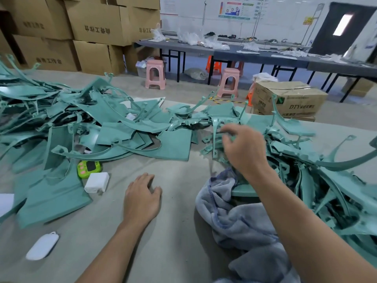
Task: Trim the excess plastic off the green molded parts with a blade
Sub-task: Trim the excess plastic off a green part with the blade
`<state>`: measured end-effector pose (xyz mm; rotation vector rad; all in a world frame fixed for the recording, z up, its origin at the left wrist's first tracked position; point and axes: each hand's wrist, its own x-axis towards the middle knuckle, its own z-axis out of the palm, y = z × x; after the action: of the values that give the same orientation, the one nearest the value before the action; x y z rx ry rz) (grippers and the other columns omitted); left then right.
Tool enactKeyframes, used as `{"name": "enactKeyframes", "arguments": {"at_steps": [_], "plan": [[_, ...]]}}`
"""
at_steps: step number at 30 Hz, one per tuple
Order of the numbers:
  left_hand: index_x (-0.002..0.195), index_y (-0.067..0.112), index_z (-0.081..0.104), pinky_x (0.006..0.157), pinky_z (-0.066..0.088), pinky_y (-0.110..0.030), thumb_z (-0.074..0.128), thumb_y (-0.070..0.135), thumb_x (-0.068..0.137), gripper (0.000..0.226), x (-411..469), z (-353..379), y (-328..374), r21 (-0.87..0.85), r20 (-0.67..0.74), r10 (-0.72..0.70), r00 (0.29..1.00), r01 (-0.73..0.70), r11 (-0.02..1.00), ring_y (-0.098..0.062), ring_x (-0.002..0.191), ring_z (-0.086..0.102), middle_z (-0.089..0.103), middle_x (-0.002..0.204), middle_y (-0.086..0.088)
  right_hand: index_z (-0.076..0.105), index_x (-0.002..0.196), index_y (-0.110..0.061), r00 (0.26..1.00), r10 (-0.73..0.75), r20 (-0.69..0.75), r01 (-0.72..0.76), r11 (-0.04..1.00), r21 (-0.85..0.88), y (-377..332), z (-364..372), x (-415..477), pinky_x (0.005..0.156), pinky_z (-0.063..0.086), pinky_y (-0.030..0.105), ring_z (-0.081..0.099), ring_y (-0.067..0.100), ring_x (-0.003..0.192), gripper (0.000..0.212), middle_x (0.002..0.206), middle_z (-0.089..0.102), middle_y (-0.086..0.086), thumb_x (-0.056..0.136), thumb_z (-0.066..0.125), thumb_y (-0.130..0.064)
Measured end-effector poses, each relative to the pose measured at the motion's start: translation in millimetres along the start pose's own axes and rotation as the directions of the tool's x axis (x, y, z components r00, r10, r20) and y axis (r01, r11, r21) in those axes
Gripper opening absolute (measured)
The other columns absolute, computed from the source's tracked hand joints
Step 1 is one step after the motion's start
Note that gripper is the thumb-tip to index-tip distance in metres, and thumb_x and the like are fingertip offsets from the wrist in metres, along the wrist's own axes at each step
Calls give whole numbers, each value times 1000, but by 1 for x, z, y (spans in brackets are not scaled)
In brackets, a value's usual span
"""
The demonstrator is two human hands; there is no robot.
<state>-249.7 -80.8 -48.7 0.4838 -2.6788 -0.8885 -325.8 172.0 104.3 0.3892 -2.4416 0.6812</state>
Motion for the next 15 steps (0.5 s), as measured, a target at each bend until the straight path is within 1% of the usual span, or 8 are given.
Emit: {"name": "enactKeyframes", "arguments": {"at_steps": [1,2,3,5,8,11,12,15], "plan": [[141,20,58,121,28,-39,60,31,93,49,0,1,-1,2,0,-2,1000,2,1000,-19,141,42,50,152,1,70,126,-20,991,27,-135,-24,999,26,2,-2,6,76,53,32,62,13,80,35,100,74,3,92,65,-16],[141,20,58,122,26,-38,60,31,93,50,0,1,-1,6,2,-3,1000,3,1000,-18,142,41,49,153,2,63,135,-18,985,104,-139,-104,995,3,5,-3,13,86,51,36,61,20,97,44,104,71,7,92,67,-18],[141,20,58,122,25,-37,60,31,93,50,1,1,-1,9,4,0,1000,0,1000,-17,143,39,49,153,2,53,144,-18,977,211,-14,-212,973,-88,8,-1,19,94,49,40,58,27,110,53,107,68,11,93,67,-23],[141,19,58,123,23,-35,60,31,93,50,2,1,-1,11,8,8,1000,-8,1000,-16,144,38,49,153,1,38,153,-17,879,382,286,-290,903,-316,11,9,21,100,45,46,55,36,119,61,117,66,14,97,60,-30],[141,19,58,123,22,-34,60,31,93,50,2,0,-2,-4,8,3,1000,-3,1000,-16,144,38,49,153,1,41,145,-15,839,409,359,-307,900,-308,21,23,13,91,46,45,56,35,108,50,114,65,13,97,55,-15],[142,21,57,123,22,-34,59,32,92,51,2,0,-2,-7,8,-11,1000,11,1000,-16,144,37,48,154,3,54,114,-15,827,411,384,-273,890,-365,20,23,12,74,49,41,57,30,86,18,98,64,9,97,54,-8],[142,21,57,123,22,-34,59,33,93,51,2,1,-2,-3,8,-11,1000,11,1000,-15,145,37,48,154,3,57,102,-15,830,410,378,-290,896,-337,19,18,15,69,48,38,58,28,79,7,94,66,9,100,52,-11],[142,23,57,122,22,-34,58,34,92,51,2,1,-1,-3,-1,-19,1000,19,1000,-15,143,38,48,154,3,61,94,-15,903,376,208,-372,926,-61,2,-11,29,59,41,34,55,20,71,16,88,65,6,103,48,-14]]}}
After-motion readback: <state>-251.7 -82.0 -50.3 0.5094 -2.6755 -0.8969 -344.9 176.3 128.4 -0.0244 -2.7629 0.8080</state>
